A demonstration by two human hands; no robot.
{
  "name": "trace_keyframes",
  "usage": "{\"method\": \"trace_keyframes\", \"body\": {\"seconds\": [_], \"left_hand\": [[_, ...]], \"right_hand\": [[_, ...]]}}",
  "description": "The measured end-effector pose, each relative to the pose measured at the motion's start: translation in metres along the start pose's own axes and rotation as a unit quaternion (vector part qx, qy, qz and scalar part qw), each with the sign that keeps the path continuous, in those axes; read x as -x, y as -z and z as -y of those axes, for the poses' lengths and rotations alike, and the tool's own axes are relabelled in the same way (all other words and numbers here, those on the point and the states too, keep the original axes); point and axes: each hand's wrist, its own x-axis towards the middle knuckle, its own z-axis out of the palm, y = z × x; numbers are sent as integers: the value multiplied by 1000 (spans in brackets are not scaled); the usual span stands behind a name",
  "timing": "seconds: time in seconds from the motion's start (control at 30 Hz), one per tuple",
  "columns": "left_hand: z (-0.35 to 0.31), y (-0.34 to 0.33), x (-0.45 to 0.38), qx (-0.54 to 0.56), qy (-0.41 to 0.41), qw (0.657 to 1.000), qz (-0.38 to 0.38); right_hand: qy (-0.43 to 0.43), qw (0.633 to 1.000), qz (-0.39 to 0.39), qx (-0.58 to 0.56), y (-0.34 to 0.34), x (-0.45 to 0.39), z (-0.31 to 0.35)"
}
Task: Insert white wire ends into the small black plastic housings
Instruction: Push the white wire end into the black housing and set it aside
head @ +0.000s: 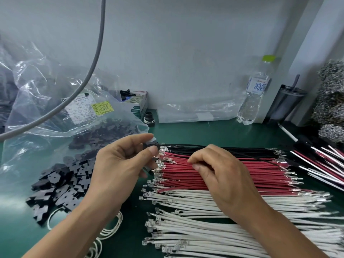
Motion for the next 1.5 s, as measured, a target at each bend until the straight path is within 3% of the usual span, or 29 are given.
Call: {"method": "trace_keyframes", "body": {"seconds": [0.17, 0.63, 1.2, 1.5], "left_hand": [[-2, 0, -1, 73, 54, 995, 35], [-3, 3, -3, 146, 124, 977, 97], [-8, 2, 0, 150, 124, 972, 135], [-8, 5, 1, 90, 127, 974, 162]], "right_hand": [[10, 997, -39, -71, 6, 1, 2], [9, 992, -101, -79, 12, 0, 7], [9, 996, -39, -77, 14, 1, 9], [77, 992, -32, 92, 28, -2, 17]]}}
